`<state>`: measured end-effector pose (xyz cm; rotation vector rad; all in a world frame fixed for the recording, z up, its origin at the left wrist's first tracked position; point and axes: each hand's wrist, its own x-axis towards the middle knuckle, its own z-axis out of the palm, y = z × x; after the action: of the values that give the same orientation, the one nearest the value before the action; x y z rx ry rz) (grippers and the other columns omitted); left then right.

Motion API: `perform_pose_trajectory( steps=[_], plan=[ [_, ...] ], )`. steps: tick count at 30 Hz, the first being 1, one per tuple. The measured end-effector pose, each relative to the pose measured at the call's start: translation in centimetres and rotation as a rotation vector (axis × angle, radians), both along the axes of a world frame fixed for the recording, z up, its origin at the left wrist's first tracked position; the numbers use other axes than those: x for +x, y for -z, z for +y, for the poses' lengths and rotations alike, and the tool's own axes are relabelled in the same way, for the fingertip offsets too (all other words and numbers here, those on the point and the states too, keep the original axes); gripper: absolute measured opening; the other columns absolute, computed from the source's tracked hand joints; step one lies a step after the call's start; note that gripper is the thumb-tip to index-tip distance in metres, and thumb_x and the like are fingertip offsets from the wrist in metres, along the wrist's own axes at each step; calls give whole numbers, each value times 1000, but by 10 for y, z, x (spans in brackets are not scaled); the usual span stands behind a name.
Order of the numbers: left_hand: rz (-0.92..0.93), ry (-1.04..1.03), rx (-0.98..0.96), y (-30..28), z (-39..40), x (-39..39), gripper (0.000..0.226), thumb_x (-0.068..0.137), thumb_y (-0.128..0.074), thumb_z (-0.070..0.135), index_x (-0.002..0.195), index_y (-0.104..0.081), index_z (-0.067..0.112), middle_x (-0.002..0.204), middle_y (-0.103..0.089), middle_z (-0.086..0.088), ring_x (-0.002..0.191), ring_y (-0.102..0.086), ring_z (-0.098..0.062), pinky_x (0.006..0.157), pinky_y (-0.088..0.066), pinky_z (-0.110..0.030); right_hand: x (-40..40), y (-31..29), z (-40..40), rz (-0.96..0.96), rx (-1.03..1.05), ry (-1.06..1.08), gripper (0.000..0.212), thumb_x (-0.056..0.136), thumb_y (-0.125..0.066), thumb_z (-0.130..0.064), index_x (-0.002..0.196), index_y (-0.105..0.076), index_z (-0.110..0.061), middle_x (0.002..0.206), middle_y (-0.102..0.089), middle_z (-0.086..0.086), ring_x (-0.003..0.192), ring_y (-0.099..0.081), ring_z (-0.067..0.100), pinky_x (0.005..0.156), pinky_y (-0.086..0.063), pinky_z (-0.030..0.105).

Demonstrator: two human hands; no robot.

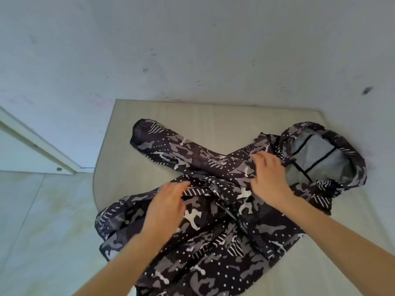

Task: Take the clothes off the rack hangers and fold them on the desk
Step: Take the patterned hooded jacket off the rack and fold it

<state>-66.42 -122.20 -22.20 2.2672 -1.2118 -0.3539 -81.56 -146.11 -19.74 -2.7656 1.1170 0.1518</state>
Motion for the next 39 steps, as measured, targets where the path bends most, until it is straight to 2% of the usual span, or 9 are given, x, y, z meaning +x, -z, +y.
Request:
perform_pose_trajectory(
  steps=[2, 6, 10, 12, 16, 24, 27, 33, 39],
  plan=[
    [-43, -13, 126, 6, 17, 29, 53, 90, -62, 15, 140, -45, 22, 139, -49, 4, 128, -42, -13, 108, -28, -23, 24, -4, 39, -116, 16, -245, 61, 81, -57, -8, 140, -41, -15, 145, -33, 5, 139, -25, 24, 115, -27, 46],
    [72, -68, 358, 9, 44, 72, 60, 87, -65, 19, 142, -40, 23, 141, -47, 0, 128, -43, -21, 108, -36, -35, 57, 17, 85, -106, 76, -708, 43, 86, -50, -8, 130, -51, -11, 133, -49, 5, 132, -37, 25, 106, -37, 40],
    [159, -66, 639, 8, 71, 99, 53, 81, -72, 31, 129, -49, 26, 112, -63, 2, 94, -64, -18, 86, -54, -35, 85, 33, 94, 69, -27, -761, 46, 95, -49, -13, 139, -41, -11, 143, -43, 7, 133, -37, 25, 106, -36, 39],
    [121, -48, 754, 9, 83, 110, 47, 82, -72, 31, 124, -55, 20, 113, -65, -1, 99, -62, -22, 87, -52, -36, 93, 30, 90, 166, -89, -741, 41, 95, -47, -10, 136, -44, -13, 141, -45, 6, 129, -41, 25, 103, -36, 37],
    [-23, -185, 516, 6, 95, 122, 10, 86, -61, 18, 95, -57, 20, 94, -63, -2, 94, -61, -30, 71, -45, -34, 98, 12, 77, 94, -80, -623, 28, 94, -46, -5, 118, -54, -17, 106, -59, -1, 100, -57, 22, 89, -36, 35],
    [-611, -160, 135, -6, 108, 110, 19, 79, -71, 16, 94, -62, 10, 82, -64, -7, 70, -61, -33, 68, -42, -41, 66, 5, 64, -136, -188, -658, 29, 88, -55, -8, 117, -54, -13, 106, -59, 1, 95, -57, 21, 86, -45, 36],
    [-606, -20, 158, -8, 115, 104, 42, 74, -80, 32, 105, -56, 17, 88, -64, -1, 73, -64, -26, 69, -47, -39, 48, 7, 64, -83, -193, -723, 33, 82, -63, -11, 113, -52, -13, 101, -56, 0, 90, -57, 20, 84, -46, 37],
    [-653, 258, 221, -5, 134, 85, 82, 56, -88, 3, 128, -52, 16, 93, -58, -4, 66, -56, -20, 53, -51, -31, 25, 23, 71, 135, -246, -857, 53, 65, -72, 1, 113, -53, -13, 102, -62, 5, 85, -61, 22, 73, -50, 36],
    [-566, 487, 326, 13, 152, 61, 90, 64, -82, 2, 140, -38, 22, 113, -59, -2, 76, -64, -19, 48, -55, -29, 19, 36, 80, 390, -178, -836, 59, 92, -46, -5, 146, -25, -19, 140, -42, 10, 124, -44, 30, 101, -37, 40]
  ],
)
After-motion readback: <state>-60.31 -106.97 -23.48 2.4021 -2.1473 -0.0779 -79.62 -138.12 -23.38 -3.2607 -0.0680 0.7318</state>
